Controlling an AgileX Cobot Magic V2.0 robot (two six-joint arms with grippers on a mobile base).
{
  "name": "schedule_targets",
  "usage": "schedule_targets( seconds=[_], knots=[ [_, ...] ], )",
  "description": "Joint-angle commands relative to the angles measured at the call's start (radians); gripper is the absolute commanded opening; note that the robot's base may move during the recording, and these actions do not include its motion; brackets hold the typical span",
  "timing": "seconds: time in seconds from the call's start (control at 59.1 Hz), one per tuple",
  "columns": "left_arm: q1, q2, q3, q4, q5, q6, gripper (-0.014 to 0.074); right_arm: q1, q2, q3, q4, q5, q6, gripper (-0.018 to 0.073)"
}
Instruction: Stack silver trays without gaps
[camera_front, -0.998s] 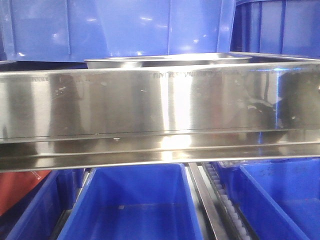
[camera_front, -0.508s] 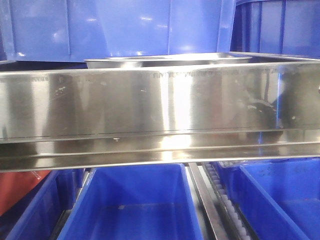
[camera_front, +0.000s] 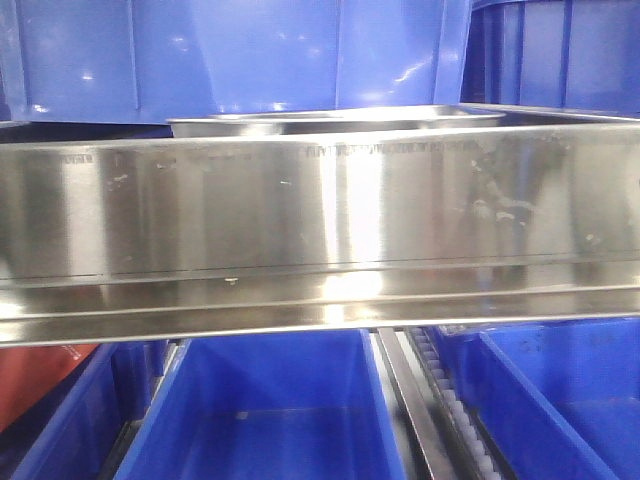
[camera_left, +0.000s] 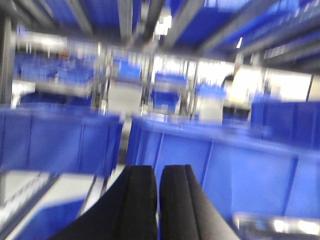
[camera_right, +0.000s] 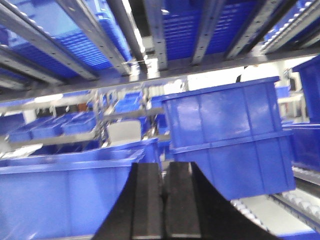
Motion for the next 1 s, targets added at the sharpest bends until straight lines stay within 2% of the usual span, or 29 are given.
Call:
schedule_targets(
  seconds=[0.0, 0.203, 0.338, 0.457, 0.558, 0.66, 0.728, 0.812, 0.863, 0.948, 0.981],
  knots=[
    [-0.007, 0.079, -0.092, -0.007, 0.128, 0.044, 0.0013, 0.001, 0.031, -0.116, -0.007, 0.19, 0.0, -0.0081],
    [-0.007, 0.333, -0.318, -0.009, 0.333, 0.117, 0.0013, 0.001, 0.262, -0.376, -0.025, 0.478, -0.002, -0.0081],
    [-0.007, 0.538, -0.454, -0.018, 0.462, 0.117, 0.0013, 0.001, 0.452, -0.553, -0.025, 0.675, -0.002, -0.0081],
    [-0.007, 0.715, -0.559, -0.1, 0.567, 0.117, 0.0011, 0.001, 0.633, -0.683, -0.01, 0.846, -0.002, -0.0081],
    [-0.029, 0.856, -0.648, -0.172, 0.622, 0.142, -0.0026, 0.001, 0.781, -0.755, 0.073, 0.911, -0.026, -0.0081],
    [-0.116, 0.952, -0.718, -0.176, 0.595, 0.136, -0.0022, 0.003, 0.895, -0.789, 0.168, 0.914, -0.09, -0.0081],
    [-0.193, 1.003, -0.761, -0.176, 0.579, 0.118, -0.0022, 0.02, 0.96, -0.8, 0.187, 0.91, -0.09, -0.0081],
    [-0.319, 1.083, -0.826, -0.154, 0.564, 0.094, -0.0022, 0.069, 1.046, -0.814, 0.187, 0.9, -0.09, -0.0081],
    [-0.388, 1.136, -0.864, -0.101, 0.564, 0.046, -0.0022, 0.103, 1.09, -0.83, 0.185, 0.886, -0.09, -0.0081],
    [-0.509, 1.244, -0.94, 0.046, 0.593, -0.062, -0.0022, 0.167, 1.168, -0.872, 0.156, 0.859, -0.09, -0.0081],
    [-0.539, 1.279, -0.972, 0.093, 0.609, -0.098, -0.0022, 0.194, 1.196, -0.892, 0.133, 0.852, -0.086, -0.0081]
  ],
)
